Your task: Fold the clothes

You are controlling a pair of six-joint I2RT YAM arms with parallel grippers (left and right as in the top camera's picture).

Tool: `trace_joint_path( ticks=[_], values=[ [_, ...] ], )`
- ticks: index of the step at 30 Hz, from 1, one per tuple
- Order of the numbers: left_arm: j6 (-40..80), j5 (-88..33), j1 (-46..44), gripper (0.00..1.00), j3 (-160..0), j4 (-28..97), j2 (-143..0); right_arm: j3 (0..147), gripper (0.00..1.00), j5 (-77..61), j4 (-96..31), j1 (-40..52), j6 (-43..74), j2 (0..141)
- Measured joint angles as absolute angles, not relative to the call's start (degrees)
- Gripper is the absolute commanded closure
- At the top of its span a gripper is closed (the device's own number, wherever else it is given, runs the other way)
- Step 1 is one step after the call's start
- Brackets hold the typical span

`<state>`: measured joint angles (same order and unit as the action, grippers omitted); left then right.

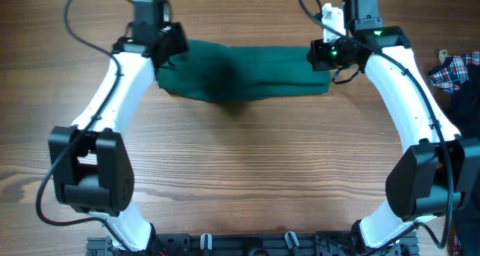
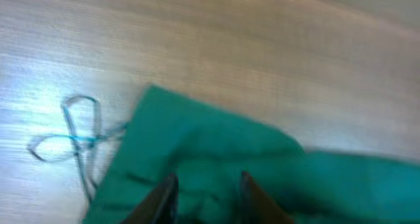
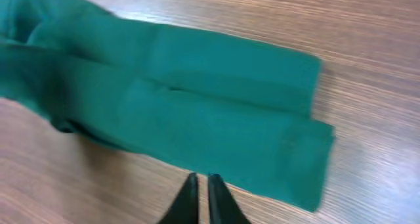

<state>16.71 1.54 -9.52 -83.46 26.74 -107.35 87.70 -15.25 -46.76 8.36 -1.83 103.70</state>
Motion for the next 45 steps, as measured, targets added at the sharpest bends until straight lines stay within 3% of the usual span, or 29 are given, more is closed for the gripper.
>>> trace_joint_path(
  ticks=[5, 12, 23, 24, 25, 45],
  values=[
    [17.54, 2.55, -15.31, 0.86, -83.64, 36.73, -107.61, 87.70, 0.96, -15.49, -45.54, 13.80, -1.85, 105.14],
    [17.93, 2.50, -15.46, 0.85, -83.64, 34.70, -113.82, 87.81, 0.96, -16.78, -41.87, 16.19, -1.85, 120.97],
    [17.91, 4.03, -8.91, 0.85, -83.64, 31.90, -119.26, 88.03, 0.93, -12.14, -38.06, 16.29, -1.87, 123.79],
    [17.82, 4.03, -8.34, 0.85, -83.64, 31.86, -119.46, 88.03, 0.83, -12.14, -37.95, 16.12, -1.85, 123.79],
    [17.69, 4.01, -8.12, 0.85, -83.64, 31.83, -119.66, 88.03, 0.81, -12.16, -37.78, 15.97, -1.85, 123.79],
    [17.67, 4.03, -7.94, 0.80, -83.77, 31.66, -120.01, 88.86, 0.67, -8.51, -32.91, 7.33, -1.56, 123.79]
  ],
)
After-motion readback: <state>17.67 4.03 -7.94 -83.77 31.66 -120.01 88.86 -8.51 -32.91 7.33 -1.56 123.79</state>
